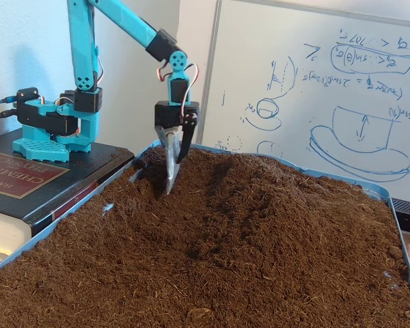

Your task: Build a berm.

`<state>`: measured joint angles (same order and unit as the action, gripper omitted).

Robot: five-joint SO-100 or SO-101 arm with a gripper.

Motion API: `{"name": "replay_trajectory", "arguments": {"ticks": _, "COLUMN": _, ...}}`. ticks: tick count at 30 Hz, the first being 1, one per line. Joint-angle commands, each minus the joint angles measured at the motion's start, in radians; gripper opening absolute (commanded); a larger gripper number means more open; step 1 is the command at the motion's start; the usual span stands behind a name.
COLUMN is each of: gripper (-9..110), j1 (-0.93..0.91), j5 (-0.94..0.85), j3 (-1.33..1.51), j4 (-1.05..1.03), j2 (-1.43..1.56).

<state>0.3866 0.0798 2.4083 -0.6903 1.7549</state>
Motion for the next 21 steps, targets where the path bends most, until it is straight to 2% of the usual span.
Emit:
{"name": "replay_trajectory", "arguments": {"ticks": 1, "gripper": 0, "j1": 0.005, "j5": -0.009, "j3": 0.061, "j4": 0.058, "j2": 0.114}}
{"name": "replay_trajectory", "arguments": {"ticks": 9, "gripper": 0, "j1": 0.008, "j5": -0.009, "j3": 0.152, "j4": 0.110, "j2": 0.127}}
{"name": "replay_trajectory", "arguments": {"ticks": 21, "gripper": 0, "j1": 0.000, "j5": -0.006, "j3": 0.149, "j4": 0.488, "j2": 0.003}}
